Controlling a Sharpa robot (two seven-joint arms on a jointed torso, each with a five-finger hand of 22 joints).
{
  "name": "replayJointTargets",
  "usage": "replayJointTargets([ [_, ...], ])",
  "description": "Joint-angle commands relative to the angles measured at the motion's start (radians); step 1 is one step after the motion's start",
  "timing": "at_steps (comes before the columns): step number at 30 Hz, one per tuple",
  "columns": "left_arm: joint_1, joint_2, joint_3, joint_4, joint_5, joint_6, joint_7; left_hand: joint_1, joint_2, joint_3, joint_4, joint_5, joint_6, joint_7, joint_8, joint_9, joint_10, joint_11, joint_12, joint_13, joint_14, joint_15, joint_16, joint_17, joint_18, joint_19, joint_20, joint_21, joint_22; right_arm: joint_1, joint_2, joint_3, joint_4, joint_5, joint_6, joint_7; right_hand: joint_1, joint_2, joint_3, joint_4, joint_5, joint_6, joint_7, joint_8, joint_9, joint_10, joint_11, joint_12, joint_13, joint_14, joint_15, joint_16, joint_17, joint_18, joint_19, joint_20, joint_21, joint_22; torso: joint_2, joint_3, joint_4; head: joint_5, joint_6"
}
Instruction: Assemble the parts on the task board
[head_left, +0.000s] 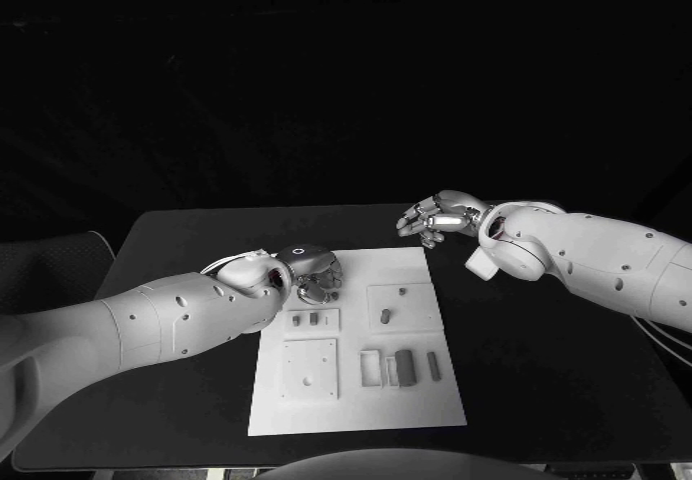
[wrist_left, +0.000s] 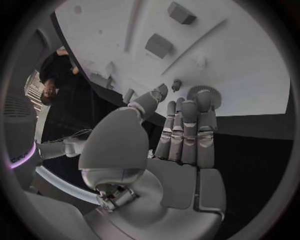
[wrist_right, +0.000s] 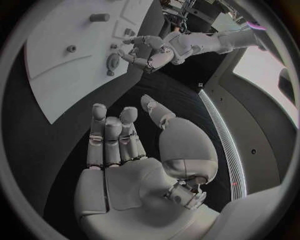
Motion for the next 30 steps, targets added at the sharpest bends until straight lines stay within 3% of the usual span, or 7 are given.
replayJointTargets([
  [1,-0.005,0.007,0.001,-0.006,-0.01,-0.011,-0.011,0.009,0.0,-0.007,0.002,0.007,-0.004,0.002,-0.005,-0.005,0.002,-0.003,-0.01,-0.002,0.023,-0.002,0.038,0.012,0.081,0.027,-0.003,0.04,0.028,-0.001,0.0,0.0,0.004,-0.008,0.014,0.007,-0.007,0.001,0.002,0.002,-0.001,0.042,0.037,-0.005,-0.001,-0.17,0.04,0.006,-0.001,-0.007,-0.002,-0.003,-0.002,0.014,0.008,0.001,-0.003,0.016,0.003,0.0002,0.0,0.0,0.0],
  [11,-0.015,0.012,0.001,-0.019,-0.02,-0.011,-0.004,0.012,0.001,-0.001,0.004,0.009,-0.004,0.0,0.0,-0.017,-0.026,-0.001,-0.022,-0.023,0.089,-0.002,0.131,0.023,0.124,0.079,-0.002,0.166,0.027,0.0,-0.003,0.0,0.007,-0.008,0.015,0.007,-0.007,0.001,0.002,0.002,-0.001,0.042,0.037,-0.005,-0.001,-0.17,0.04,0.006,-0.001,-0.007,-0.002,-0.003,-0.002,0.014,0.008,0.001,-0.003,0.016,0.004,-0.0007,-0.0013,-0.005,-0.006],
  [18,-0.016,0.013,0.001,-0.026,-0.02,-0.016,-0.006,0.01,0.007,0.002,0.005,0.01,0.001,0.0,0.005,-0.018,-0.015,-0.004,-0.018,-0.024,0.105,-0.004,0.145,0.019,0.133,0.088,-0.004,0.192,0.026,0.0,-0.001,0.0,0.008,-0.008,0.015,0.008,-0.007,0.002,0.002,0.002,-0.001,0.042,0.037,-0.005,-0.001,-0.17,0.04,0.007,-0.001,-0.007,-0.002,-0.003,-0.002,0.014,0.008,0.001,-0.003,0.016,0.003,0.0004,-0.0001,-0.003,-0.008],
  [30,-0.027,0.032,0.001,-0.047,-0.011,-0.027,-0.004,0.01,0.022,0.011,0.006,0.011,-0.004,0.003,0.004,-0.022,-0.022,-0.001,-0.022,-0.03,0.11,-0.001,0.15,0.012,0.138,0.087,-0.002,0.206,0.025,0.0,-0.002,0.0,0.011,-0.008,0.015,0.007,-0.007,0.002,0.002,0.002,-0.001,0.042,0.037,-0.005,-0.001,-0.17,0.04,0.007,-0.001,-0.007,-0.002,-0.002,-0.002,0.014,0.008,0.001,-0.003,0.016,0.004,-0.0008,-0.0016,-0.005,-0.005],
])
